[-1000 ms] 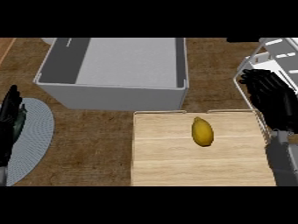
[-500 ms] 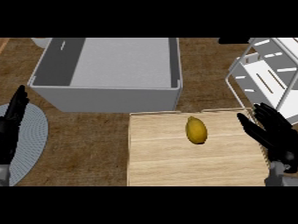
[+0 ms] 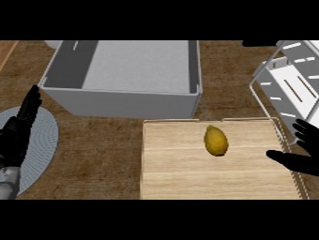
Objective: Pick the lemon from the tray and place it in the tiered basket
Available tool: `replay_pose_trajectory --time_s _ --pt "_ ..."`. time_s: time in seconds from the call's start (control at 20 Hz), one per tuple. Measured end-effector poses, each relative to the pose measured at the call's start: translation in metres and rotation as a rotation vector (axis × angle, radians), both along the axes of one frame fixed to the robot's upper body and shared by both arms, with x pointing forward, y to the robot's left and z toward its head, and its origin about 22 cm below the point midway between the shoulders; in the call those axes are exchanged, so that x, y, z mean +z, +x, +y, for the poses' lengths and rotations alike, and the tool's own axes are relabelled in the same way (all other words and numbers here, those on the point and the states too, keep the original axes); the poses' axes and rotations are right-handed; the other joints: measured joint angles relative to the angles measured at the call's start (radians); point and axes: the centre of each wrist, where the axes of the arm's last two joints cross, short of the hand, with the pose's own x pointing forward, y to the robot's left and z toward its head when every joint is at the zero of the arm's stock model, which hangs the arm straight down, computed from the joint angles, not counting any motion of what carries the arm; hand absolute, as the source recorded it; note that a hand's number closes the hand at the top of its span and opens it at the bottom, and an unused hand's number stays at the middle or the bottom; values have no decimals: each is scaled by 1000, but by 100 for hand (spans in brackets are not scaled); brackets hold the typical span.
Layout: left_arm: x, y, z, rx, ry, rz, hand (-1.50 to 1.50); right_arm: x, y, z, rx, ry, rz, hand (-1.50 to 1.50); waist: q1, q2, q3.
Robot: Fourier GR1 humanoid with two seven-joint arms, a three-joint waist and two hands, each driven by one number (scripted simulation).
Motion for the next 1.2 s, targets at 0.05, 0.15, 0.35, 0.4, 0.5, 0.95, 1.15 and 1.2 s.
replay_pose_trajectory --time_s 0.05,0.15,0.35,0.4,0.5,0.95,1.15,1.2 --pt "-3 1 -1 -5 -1 -3 0 11 4 0 31 -9 29 -150 5 1 1" --pt "-2 5 1 -10 -2 1 0 33 9 1 80 -22 81 -150 11 2 2" --pt "-4 11 -7 -29 -7 -5 0 60 33 3 113 -42 129 -150 25 4 5" --pt "-4 13 -10 -33 -7 -11 0 64 41 6 121 -45 136 -150 29 5 5" --pt "-4 15 -11 -33 -9 -9 0 66 51 8 131 -36 159 -150 32 6 5" --pt "-2 20 -11 -39 -12 6 0 50 72 33 218 2 294 -150 33 6 6" --pt "-2 19 -13 -38 -12 4 0 39 75 48 255 1 337 -150 33 5 5" --pt "-1 18 -11 -40 -12 2 0 37 76 48 255 3 345 -150 33 5 6"
